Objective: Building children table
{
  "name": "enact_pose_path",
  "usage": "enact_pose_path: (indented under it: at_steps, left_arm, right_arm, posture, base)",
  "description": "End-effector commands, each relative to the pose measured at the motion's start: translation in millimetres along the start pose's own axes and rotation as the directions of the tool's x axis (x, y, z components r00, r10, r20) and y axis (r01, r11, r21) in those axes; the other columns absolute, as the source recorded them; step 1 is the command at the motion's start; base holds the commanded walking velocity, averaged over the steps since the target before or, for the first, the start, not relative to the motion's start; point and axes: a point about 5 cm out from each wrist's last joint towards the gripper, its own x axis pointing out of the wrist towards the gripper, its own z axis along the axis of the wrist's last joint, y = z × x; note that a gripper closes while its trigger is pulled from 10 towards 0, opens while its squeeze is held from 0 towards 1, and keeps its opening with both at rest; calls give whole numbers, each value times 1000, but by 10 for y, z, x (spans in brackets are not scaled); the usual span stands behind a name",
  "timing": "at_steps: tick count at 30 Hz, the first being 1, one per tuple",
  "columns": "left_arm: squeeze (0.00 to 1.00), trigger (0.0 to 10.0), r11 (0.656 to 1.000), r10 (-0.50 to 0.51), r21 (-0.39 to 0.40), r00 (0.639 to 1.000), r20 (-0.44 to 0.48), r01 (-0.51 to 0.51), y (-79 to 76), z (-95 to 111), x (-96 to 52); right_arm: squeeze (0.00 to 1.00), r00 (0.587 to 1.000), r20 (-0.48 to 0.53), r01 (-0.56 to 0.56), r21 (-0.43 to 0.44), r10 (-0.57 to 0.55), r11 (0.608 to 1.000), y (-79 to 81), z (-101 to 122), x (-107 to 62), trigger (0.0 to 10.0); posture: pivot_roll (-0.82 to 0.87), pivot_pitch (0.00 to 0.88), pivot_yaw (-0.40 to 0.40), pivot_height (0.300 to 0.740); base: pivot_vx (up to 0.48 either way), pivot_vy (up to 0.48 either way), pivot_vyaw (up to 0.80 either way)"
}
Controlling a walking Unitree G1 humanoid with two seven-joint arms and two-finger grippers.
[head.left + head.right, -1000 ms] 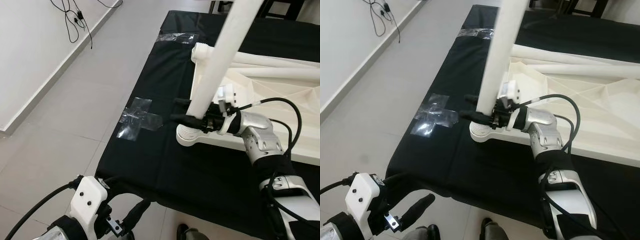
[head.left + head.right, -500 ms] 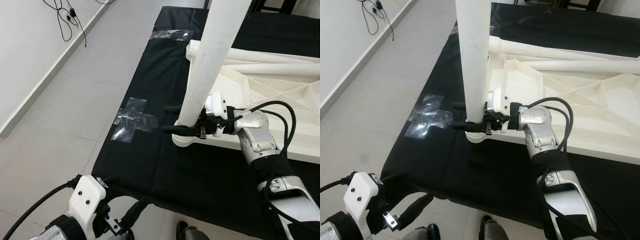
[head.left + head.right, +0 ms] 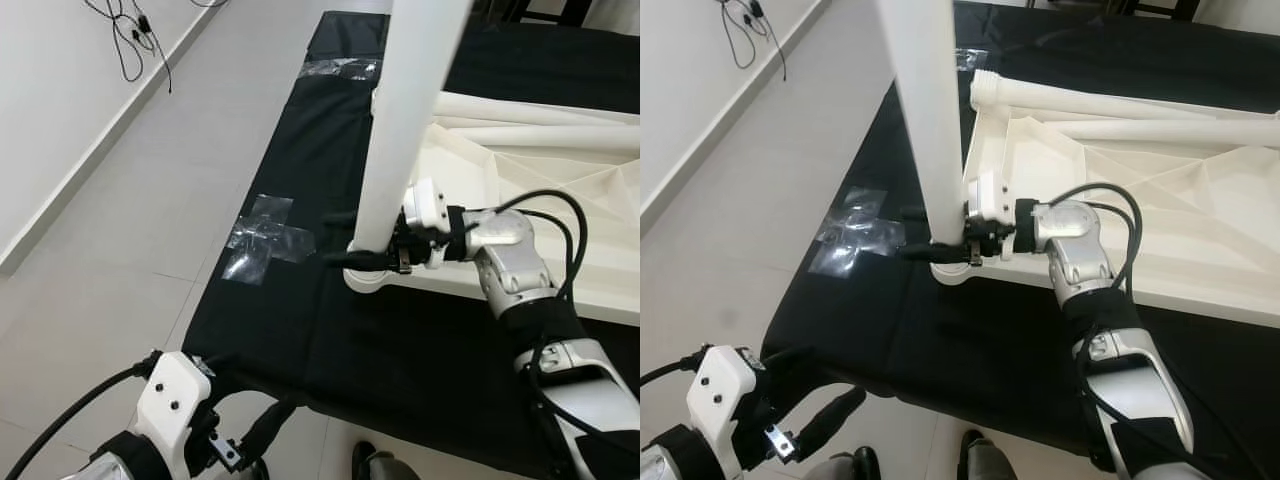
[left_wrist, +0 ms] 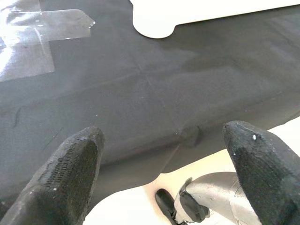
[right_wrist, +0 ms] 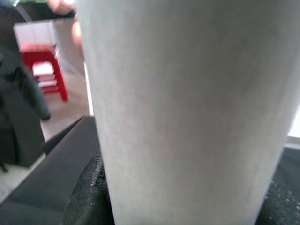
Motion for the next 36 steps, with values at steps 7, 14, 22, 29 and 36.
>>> enact_pose_path:
  at_steps: [7,14,22,29,36]
  left_arm:
    - [0,10000,1000,-13,-4,1000,-11,13,-45,7,5]
    - [0,10000,1000,-14,-5,1000,-7,14,-42,13,13]
    - [0,10000,1000,-13,-4,1000,-5,13,-39,16,35]
    - [0,10000,1000,-3,-6,1000,-10,3,-37,-10,24]
    - [0,10000,1000,8,-2,1000,-20,-8,7,-39,25]
  right_arm:
    - [0,979,-106,199,290,-175,936,191,-568,-57,10000]
    - [0,972,-111,232,312,-207,921,249,-633,-76,10000]
    - [0,925,-197,372,285,-326,884,242,-665,-114,10000]
    - [0,399,-379,914,236,-835,329,580,-439,-33,10000]
    - [0,256,-375,938,319,-891,136,949,-384,396,10000]
  posture:
    - [52,360,-5,740]
    - [51,359,-7,740]
    - [38,358,-17,740]
    - [8,348,-41,740]
    - [10,332,-28,740]
  base:
    - [0,0,0]
    - [0,0,0]
    - [0,0,0]
    - [0,0,0]
    - [0,0,0]
